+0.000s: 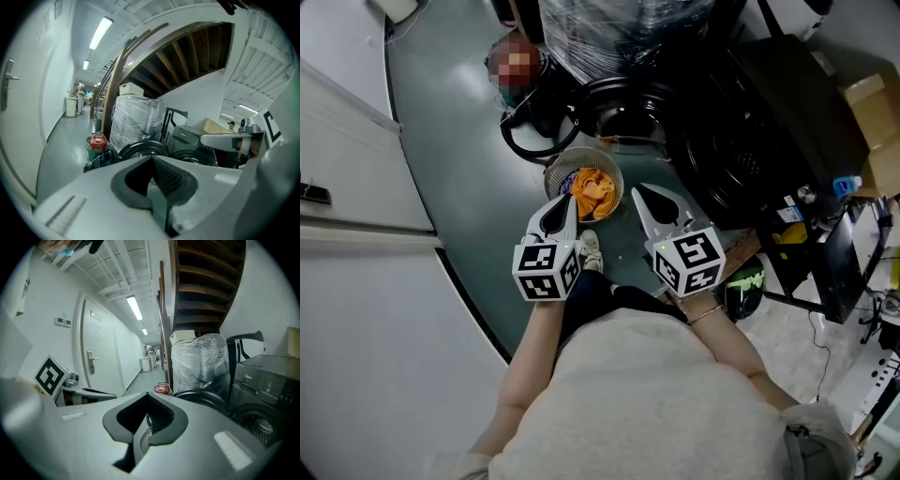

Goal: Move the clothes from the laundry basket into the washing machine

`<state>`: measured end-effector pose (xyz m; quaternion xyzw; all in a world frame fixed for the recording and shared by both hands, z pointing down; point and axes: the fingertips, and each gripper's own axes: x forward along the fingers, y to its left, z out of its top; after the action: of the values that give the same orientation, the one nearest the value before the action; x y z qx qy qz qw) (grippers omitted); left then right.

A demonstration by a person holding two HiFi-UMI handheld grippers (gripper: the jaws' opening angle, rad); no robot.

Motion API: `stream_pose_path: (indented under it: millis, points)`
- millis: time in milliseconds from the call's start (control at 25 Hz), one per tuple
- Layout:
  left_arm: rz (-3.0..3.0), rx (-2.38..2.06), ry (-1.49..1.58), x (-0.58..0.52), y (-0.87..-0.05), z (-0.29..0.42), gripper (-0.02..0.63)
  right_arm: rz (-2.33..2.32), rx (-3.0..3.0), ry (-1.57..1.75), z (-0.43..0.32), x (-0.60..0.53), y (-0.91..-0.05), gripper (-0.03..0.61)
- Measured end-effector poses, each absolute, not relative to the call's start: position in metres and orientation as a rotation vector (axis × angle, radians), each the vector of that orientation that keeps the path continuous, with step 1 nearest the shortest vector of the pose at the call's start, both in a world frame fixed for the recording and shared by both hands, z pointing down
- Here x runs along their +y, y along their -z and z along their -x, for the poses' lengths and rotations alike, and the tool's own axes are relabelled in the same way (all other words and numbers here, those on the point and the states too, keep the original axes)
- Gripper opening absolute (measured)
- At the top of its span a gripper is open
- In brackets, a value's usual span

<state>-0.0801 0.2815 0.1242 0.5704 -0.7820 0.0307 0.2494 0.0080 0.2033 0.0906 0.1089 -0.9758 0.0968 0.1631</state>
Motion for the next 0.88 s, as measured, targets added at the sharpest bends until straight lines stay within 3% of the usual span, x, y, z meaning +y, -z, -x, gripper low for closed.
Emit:
stream_pose_path:
  millis: [440, 880]
  points:
    - [-1.589, -2.071, -0.104, 0.227, -0.126, 0.187, 0.000, -0.288, -2.761, -0.287, 0.104, 0.157, -0.091, 0.023]
    - [-1.535, -2.016, -0.118, 0.203, -0.162, 0.220, 0.000, -0.214, -2.689, -0.335, 0.146, 0.135, -0.124, 0.023]
